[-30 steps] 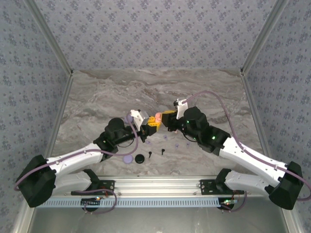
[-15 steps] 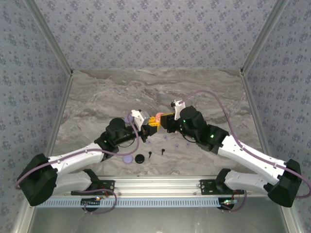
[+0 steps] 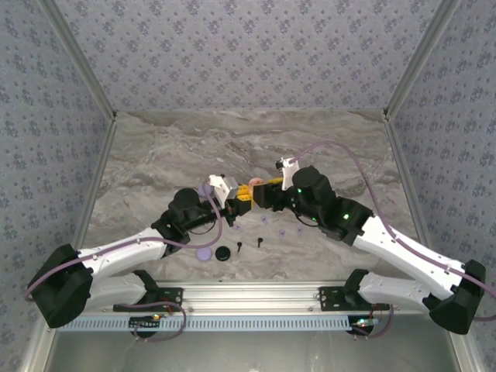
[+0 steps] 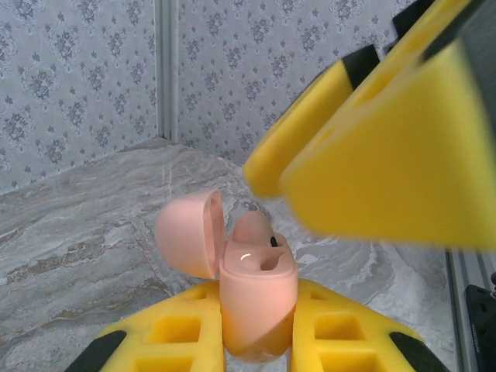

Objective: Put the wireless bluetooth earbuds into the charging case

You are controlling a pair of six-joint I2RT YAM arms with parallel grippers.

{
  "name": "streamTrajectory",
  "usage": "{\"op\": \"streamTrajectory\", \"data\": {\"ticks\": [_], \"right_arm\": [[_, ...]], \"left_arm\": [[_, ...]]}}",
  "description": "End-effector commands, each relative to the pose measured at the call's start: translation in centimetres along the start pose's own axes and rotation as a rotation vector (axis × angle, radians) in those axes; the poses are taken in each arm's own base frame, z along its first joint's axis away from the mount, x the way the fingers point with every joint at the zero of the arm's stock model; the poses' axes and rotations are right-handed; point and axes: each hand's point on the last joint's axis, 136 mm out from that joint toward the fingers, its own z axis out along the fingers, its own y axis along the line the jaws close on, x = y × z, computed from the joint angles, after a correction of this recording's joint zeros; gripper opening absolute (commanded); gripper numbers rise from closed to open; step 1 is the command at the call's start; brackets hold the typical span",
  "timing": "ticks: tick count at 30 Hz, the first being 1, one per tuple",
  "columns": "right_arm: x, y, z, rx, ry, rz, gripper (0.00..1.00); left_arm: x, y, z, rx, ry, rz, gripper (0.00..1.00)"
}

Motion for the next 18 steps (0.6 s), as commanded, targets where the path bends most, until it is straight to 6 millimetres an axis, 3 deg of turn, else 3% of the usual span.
{"op": "streamTrajectory", "data": {"ticks": [1,5,9,15,18], "right_arm": [[-2.5,-0.1,-2.9,-0.005,-0.061,-0.007,0.67],[-2.0,-3.0,-4.0,0.079,-0.042,0.013,0.71],[0.5,-6.6,-3.7,0.168,0.05,0.068,0.68],[6.9,-13.3,-2.1,0.373,0.284,0.168,0.61],[10.2,-15.2,-0.3,0.436,0.417,0.156,0.59]], "left_arm": [[-2.4,-0.7,0.2,0.022,-0.075,0.029,0.0],[-2.4,-0.7,-0.1,0.017,-0.082,0.032,0.0],[-2.5,-0.6,-0.7,0.003,-0.092,0.042,0.0],[-2.8,-0.4,-2.0,-0.033,-0.094,0.07,0.0],[-2.9,-0.3,-2.5,-0.051,-0.094,0.083,0.0]]}}
